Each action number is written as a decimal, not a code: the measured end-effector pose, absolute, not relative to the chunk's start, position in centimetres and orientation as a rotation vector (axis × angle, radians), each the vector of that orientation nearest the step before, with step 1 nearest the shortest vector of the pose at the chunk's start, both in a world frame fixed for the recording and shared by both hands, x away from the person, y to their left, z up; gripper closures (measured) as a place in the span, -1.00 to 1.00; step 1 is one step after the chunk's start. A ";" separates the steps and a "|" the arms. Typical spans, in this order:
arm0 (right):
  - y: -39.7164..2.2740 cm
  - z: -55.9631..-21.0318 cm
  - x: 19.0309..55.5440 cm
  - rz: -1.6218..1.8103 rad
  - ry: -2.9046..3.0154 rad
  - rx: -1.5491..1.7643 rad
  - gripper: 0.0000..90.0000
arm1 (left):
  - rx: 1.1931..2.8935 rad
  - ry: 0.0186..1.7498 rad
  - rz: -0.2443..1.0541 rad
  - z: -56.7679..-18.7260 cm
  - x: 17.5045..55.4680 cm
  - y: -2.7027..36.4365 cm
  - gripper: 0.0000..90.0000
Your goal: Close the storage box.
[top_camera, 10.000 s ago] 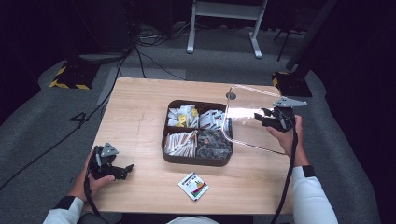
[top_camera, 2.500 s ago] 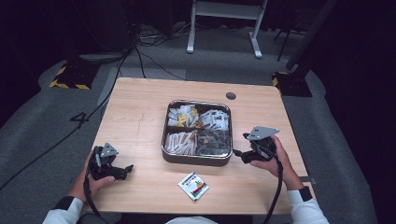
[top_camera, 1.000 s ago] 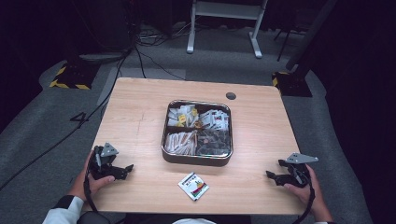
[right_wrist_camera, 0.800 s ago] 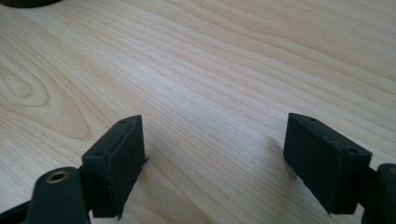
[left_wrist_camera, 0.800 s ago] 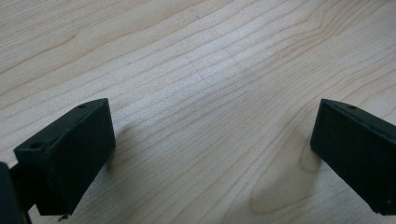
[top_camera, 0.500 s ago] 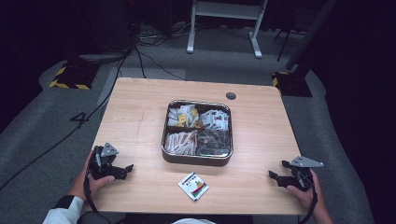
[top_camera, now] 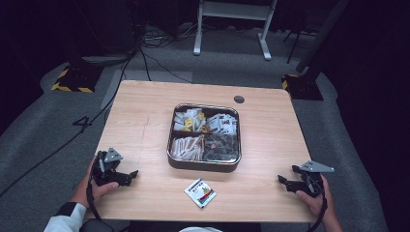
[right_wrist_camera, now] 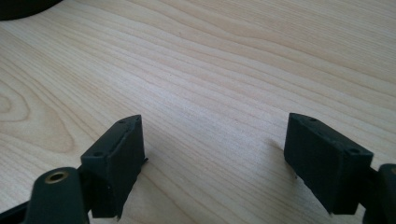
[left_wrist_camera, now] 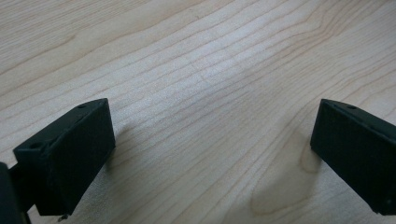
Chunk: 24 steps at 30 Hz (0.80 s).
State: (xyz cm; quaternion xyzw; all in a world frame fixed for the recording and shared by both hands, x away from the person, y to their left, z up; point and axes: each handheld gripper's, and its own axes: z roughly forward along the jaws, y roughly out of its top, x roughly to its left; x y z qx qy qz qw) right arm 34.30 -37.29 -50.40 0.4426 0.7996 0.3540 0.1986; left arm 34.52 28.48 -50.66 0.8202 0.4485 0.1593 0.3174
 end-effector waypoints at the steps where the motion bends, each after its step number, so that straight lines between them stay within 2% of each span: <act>1: -37.3 -50.4 34.3 0.987 2.236 1.238 -0.54 | 2.161 1.178 0.419 -50.7 34.5 28.5 -1.00; 24: -37.3 -50.4 34.5 0.984 2.232 1.245 -0.55 | 2.160 1.179 0.418 -50.7 34.6 28.5 -1.00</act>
